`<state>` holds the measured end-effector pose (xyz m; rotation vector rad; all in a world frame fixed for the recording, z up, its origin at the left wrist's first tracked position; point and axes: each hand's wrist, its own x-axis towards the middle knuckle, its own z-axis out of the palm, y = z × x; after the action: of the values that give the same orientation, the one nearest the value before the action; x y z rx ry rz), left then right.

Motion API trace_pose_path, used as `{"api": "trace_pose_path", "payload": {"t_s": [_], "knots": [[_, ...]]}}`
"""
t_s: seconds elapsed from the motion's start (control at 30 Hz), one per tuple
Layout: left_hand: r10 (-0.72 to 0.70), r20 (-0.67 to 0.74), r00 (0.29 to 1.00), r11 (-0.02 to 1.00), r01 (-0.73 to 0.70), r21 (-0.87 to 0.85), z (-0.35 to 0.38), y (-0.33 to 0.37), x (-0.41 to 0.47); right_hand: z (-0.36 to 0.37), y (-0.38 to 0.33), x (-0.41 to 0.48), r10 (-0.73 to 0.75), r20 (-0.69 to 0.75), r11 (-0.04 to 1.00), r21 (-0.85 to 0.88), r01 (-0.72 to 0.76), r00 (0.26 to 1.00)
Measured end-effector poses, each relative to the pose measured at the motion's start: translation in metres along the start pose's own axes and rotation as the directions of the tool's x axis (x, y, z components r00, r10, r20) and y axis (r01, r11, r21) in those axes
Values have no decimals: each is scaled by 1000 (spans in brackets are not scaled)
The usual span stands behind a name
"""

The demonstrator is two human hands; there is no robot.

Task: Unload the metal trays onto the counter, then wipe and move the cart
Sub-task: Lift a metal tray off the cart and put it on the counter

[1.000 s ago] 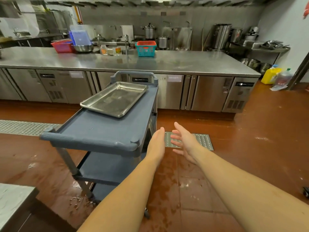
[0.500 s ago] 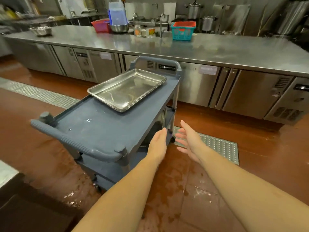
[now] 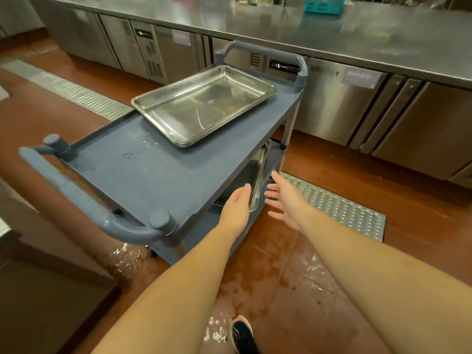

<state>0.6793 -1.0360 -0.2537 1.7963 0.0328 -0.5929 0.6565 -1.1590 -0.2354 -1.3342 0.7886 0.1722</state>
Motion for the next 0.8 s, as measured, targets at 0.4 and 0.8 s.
{"api": "trace_pose_path", "payload": {"t_s": [0.4,0.8], "knots": [[23,21,999,962,-28,273,-7,-14,109,11,-25,102,77,-19,979,-188,-79,997],[-154,-36,987,946,158,283,19,-53,168,-11,6,192,236,-82,906,-341,-250,968]]}}
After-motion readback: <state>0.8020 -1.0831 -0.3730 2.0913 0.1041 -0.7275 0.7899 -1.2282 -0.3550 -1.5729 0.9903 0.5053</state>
